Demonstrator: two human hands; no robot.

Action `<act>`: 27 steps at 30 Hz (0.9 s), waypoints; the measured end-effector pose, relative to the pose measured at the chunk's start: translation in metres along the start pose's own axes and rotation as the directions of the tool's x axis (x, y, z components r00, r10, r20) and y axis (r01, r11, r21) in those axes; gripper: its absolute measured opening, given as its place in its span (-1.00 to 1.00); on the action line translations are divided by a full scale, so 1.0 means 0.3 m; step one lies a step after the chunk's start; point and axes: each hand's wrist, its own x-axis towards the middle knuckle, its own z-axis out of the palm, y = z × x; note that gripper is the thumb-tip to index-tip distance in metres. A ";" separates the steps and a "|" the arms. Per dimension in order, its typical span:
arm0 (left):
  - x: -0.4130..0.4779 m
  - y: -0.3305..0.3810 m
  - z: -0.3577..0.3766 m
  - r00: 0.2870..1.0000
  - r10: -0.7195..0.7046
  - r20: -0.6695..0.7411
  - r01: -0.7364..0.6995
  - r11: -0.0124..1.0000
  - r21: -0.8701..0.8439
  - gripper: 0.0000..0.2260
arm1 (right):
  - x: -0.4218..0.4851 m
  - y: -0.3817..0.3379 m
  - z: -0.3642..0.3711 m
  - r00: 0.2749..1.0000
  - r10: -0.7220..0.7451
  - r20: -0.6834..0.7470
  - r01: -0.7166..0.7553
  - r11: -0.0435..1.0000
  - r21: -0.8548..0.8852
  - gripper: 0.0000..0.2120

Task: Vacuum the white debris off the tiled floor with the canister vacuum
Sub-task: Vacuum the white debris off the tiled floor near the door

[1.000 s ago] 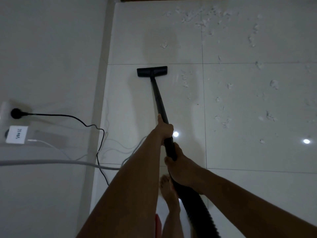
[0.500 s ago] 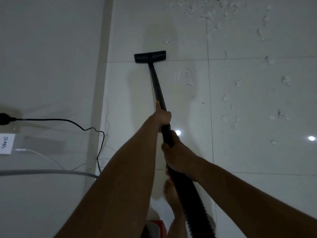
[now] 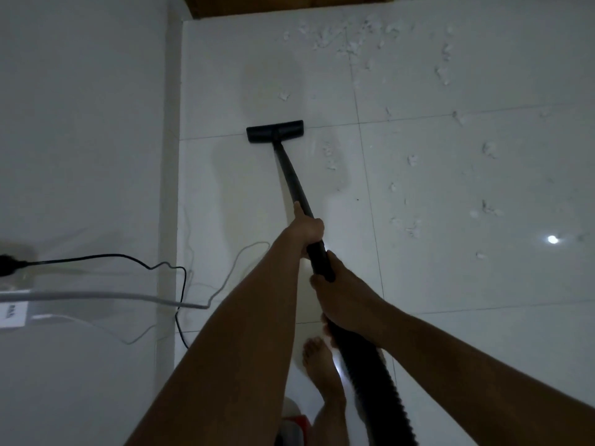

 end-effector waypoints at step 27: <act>0.290 0.124 0.039 0.993 0.112 -0.037 -0.112 0.994 -0.016 -0.33 | 0.260 -0.055 -0.081 0.995 -0.065 -0.075 0.055 0.990 -0.129 -0.41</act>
